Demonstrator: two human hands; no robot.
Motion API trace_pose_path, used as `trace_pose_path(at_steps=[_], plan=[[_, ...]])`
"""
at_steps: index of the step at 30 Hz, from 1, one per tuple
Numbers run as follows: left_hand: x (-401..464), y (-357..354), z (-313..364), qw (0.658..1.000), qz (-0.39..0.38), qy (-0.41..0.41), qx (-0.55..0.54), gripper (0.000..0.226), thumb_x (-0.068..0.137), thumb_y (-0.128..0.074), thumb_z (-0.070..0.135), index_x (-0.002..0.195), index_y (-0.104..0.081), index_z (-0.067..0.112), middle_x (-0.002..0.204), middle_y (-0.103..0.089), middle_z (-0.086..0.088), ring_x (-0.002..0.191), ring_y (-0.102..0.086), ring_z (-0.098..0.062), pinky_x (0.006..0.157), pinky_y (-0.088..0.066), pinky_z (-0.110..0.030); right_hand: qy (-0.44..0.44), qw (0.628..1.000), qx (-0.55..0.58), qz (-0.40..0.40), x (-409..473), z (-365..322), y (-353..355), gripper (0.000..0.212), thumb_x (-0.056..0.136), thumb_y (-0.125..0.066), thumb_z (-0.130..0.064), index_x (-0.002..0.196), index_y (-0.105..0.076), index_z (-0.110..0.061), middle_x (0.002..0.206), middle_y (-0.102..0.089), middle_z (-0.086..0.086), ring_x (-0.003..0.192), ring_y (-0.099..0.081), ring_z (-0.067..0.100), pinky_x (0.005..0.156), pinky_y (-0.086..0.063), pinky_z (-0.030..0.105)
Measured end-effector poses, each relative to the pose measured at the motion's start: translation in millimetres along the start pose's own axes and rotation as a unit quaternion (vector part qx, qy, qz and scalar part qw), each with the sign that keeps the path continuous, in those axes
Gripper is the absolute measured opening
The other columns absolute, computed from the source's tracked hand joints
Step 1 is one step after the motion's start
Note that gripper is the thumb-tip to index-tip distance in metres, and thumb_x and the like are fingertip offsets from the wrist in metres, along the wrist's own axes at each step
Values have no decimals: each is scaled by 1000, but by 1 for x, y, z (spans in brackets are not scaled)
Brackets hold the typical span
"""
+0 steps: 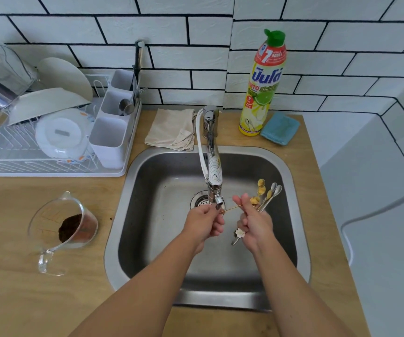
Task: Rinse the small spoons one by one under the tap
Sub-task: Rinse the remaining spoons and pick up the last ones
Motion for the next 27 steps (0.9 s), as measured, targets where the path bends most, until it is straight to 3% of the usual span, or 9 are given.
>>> trace_pose_path(at_steps=[3, 7, 9, 12, 14, 18, 21, 24, 27], plan=[[-3, -3, 1, 1000, -2, 9, -16, 24, 105, -52, 26, 98, -68, 9, 55, -56, 5, 41, -41, -6, 40, -33, -17, 10, 1000, 11, 10, -2, 2, -1, 20, 99, -67, -26, 98, -67, -6, 105, -80, 8, 38, -34, 3, 38, -27, 15], [-14, -13, -2, 982, -104, 31, -152, 24, 107, -46, 17, 118, -60, 1, 91, -78, -8, 79, -75, -17, 65, -59, -23, 30, 999, 27, 34, -1, -6, 5, 16, 100, -66, -25, 97, -63, -9, 108, -80, 9, 40, -33, 3, 39, -27, 16], [-13, -8, -4, 988, -75, 30, -128, 23, 107, -47, 20, 112, -62, 2, 82, -76, -5, 70, -74, -15, 59, -57, -22, 31, 999, 16, 19, -1, -6, 2, 16, 100, -66, -25, 96, -64, -9, 108, -80, 9, 40, -33, 3, 39, -27, 16], [-6, 6, -6, 995, 16, 34, -94, 22, 105, -52, 22, 96, -64, 6, 56, -63, 1, 43, -55, -9, 42, -45, -20, 23, 999, 6, -26, -5, -1, -7, 19, 100, -65, -26, 99, -65, -7, 110, -79, 10, 38, -34, 2, 38, -27, 15], [-4, 11, -7, 991, 41, 51, -118, 24, 104, -53, 24, 92, -65, 7, 51, -56, 3, 38, -45, -7, 38, -39, -18, 21, 998, 5, -66, -8, 1, -10, 24, 96, -67, -29, 106, -65, -7, 114, -78, 10, 38, -35, 2, 38, -29, 15], [-6, 2, -11, 969, -8, 100, -226, 22, 106, -49, 16, 103, -65, 1, 58, -61, -1, 44, -52, -7, 42, -45, -17, 20, 994, 3, -107, -7, 5, -11, 10, 96, -68, -17, 103, -66, -10, 119, -76, 15, 36, -34, 2, 37, -30, 15], [-12, -10, -9, 956, -75, 102, -266, 18, 105, -47, 6, 107, -63, -2, 70, -65, -6, 55, -58, -10, 51, -52, -19, 28, 996, -4, -84, -2, 1, -9, 3, 98, -66, -11, 96, -67, -12, 115, -77, 15, 36, -35, 2, 37, -29, 15], [-14, -10, -3, 977, -96, 37, -185, 13, 105, -45, 4, 109, -56, 5, 79, -63, -4, 61, -58, -10, 60, -52, -21, 39, 998, -16, -44, 2, -6, -5, 8, 97, -69, -12, 90, -68, -13, 107, -79, 12, 35, -36, 3, 36, -28, 16], [-11, 3, 12, 990, -39, -94, 99, 9, 105, -49, 15, 105, -57, 12, 81, -62, -2, 62, -60, -5, 66, -53, -23, 29, 999, -14, -26, 3, -7, -2, 11, 97, -71, -15, 86, -69, -15, 105, -80, 10, 35, -35, 3, 35, -27, 16]])
Point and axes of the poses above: each hand's wrist, its own x-axis towards the middle knuckle, its own y-axis out of the back of the hand, z = x × y, the point moved 8 cm from there along x, towards the middle knuckle
